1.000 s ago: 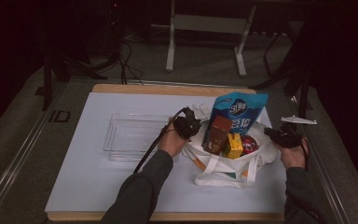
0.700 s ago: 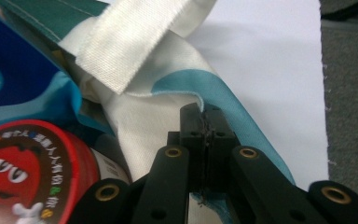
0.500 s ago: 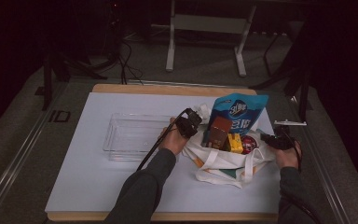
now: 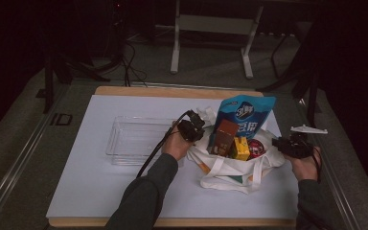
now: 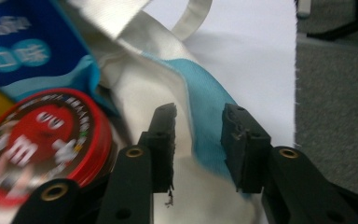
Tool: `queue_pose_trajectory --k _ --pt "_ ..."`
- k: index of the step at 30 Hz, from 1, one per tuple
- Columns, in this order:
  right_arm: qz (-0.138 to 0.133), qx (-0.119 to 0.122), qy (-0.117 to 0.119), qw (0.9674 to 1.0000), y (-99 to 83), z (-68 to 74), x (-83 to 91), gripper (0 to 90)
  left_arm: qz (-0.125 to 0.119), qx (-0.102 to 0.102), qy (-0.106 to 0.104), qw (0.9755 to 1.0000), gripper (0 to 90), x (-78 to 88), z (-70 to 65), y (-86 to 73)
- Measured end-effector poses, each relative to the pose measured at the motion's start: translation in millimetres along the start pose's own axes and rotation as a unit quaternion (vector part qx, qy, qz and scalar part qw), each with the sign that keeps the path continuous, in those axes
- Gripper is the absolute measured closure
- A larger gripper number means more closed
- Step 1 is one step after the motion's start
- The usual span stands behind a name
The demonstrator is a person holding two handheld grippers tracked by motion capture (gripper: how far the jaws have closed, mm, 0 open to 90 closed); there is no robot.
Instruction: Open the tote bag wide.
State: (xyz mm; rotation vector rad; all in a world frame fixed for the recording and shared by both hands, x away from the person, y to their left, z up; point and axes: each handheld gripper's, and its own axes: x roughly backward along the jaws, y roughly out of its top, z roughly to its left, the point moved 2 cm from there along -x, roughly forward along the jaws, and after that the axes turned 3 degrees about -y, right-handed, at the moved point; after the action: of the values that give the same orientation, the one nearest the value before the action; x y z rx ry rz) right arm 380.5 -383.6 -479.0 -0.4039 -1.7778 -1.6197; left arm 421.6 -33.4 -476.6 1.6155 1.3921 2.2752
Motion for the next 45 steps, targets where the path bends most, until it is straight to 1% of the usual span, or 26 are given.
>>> queue_pose_trajectory --k 2,4,7,9,10,12,14,15,18,19,20,22,24,25,28,30,31,32,35,36,39,41,43,45 --pt "-0.01 0.005 0.005 0.9999 -1.7 0.0 10.4 61.5 0.0 0.0 -0.002 1.0 75.6 0.2 -0.4 0.0" --pt "-0.017 0.012 0.007 0.9998 -5.3 2.3 20.9 61.1 -0.002 -0.006 -0.004 1.0 74.4 0.4 -1.5 -0.2" --pt "-0.032 0.02 0.025 0.999 -15.3 9.3 37.2 64.6 -0.008 -0.009 -0.002 0.9999 72.1 2.7 -2.2 0.1" --pt "-0.035 0.032 0.039 0.9981 -24.0 17.3 45.9 65.5 -0.014 -0.005 -0.006 0.9999 70.8 4.8 -1.9 0.5" --pt "-0.039 0.035 0.047 0.9975 -28.1 21.2 50.0 66.2 -0.019 -0.004 -0.007 0.9998 70.2 5.9 -1.9 0.7" --pt "-0.051 0.035 0.071 0.9956 -34.9 28.5 57.4 67.2 -0.023 -0.005 -0.008 0.9997 69.4 8.9 -1.9 0.9" --pt "-0.064 0.03 0.096 0.9929 -39.7 35.4 63.0 67.2 -0.029 -0.004 -0.01 0.9995 68.8 11.9 -2.0 0.9" --pt "-0.065 0.03 0.104 0.992 -41.5 38.4 63.8 67.1 -0.031 -0.004 -0.01 0.9994 68.4 13.7 -1.9 0.9" --pt "-0.054 0.037 0.105 0.9923 -46.7 45.3 59.3 67.5 -0.044 -0.003 -0.013 0.9989 67.8 20.2 -2.8 0.7" --pt "-0.047 0.038 0.108 0.9923 -49.8 47.9 55.4 70.2 -0.048 -0.006 -0.015 0.9987 67.4 22.9 -3.1 0.5" --pt "-0.044 0.039 0.108 0.9924 -52.3 49.6 52.3 76.5 -0.052 -0.008 -0.015 0.9985 67.2 25.9 -3.8 0.2" --pt "-0.033 0.044 0.102 0.9932 -57.7 53.0 46.0 82.7 -0.064 -0.011 -0.02 0.9977 67.2 32.2 -6.0 -0.3" --pt "-0.023 0.052 0.097 0.9937 -62.6 56.4 39.8 86.3 -0.075 -0.02 -0.024 0.9967 67.2 38.9 -10.1 -0.5" --pt "-0.018 0.055 0.094 0.9939 -64.9 57.9 37.6 86.5 -0.08 -0.023 -0.029 0.9961 67.5 41.9 -13.3 -0.3" --pt "-0.013 0.056 0.087 0.9946 -70.6 61.7 33.3 86.7 -0.091 -0.043 -0.041 0.9941 70.7 47.4 -24.9 -0.3" --pt "-0.009 0.058 0.083 0.9948 -73.5 63.0 30.0 86.3 -0.083 -0.061 -0.045 0.9936 73.9 46.2 -32.5 -0.8" --pt "-0.008 0.058 0.082 0.9949 -74.4 63.7 29.2 86.3 -0.077 -0.067 -0.047 0.9937 76.0 44.1 -36.1 -1.4" --pt "-0.009 0.057 0.083 0.9949 -75.1 63.9 29.0 86.2 -0.072 -0.072 -0.053 0.9934 78.1 41.2 -39.0 -2.2" --pt "-0.013 0.053 0.088 0.9946 -76.4 62.8 28.5 86.1 -0.055 -0.082 -0.07 0.9926 85.5 31.1 -46.8 -5.9" --pt "-0.013 0.051 0.089 0.9946 -76.8 62.6 28.2 86.1 -0.048 -0.087 -0.073 0.9923 86.3 28.2 -48.6 -7.4" --pt "-0.013 0.048 0.093 0.9945 -78.9 62.4 26.3 85.9 -0.033 -0.091 -0.083 0.9919 87.3 21.8 -51.5 -11.7" --pt "-0.011 0.047 0.095 0.9943 -80.0 62.0 24.6 85.9 -0.026 -0.098 -0.092 0.9905 87.6 18.9 -55.0 -14.0" --pt "-0.01 0.047 0.096 0.9942 -80.1 62.0 23.2 85.8 -0.02 -0.11 -0.106 0.9881 87.7 17.3 -60.2 -15.0" --pt "-0.01 0.046 0.097 0.9942 -79.7 62.9 22.5 85.6 -0.022 -0.119 -0.117 0.9858 87.7 16.0 -65.0 -14.7"
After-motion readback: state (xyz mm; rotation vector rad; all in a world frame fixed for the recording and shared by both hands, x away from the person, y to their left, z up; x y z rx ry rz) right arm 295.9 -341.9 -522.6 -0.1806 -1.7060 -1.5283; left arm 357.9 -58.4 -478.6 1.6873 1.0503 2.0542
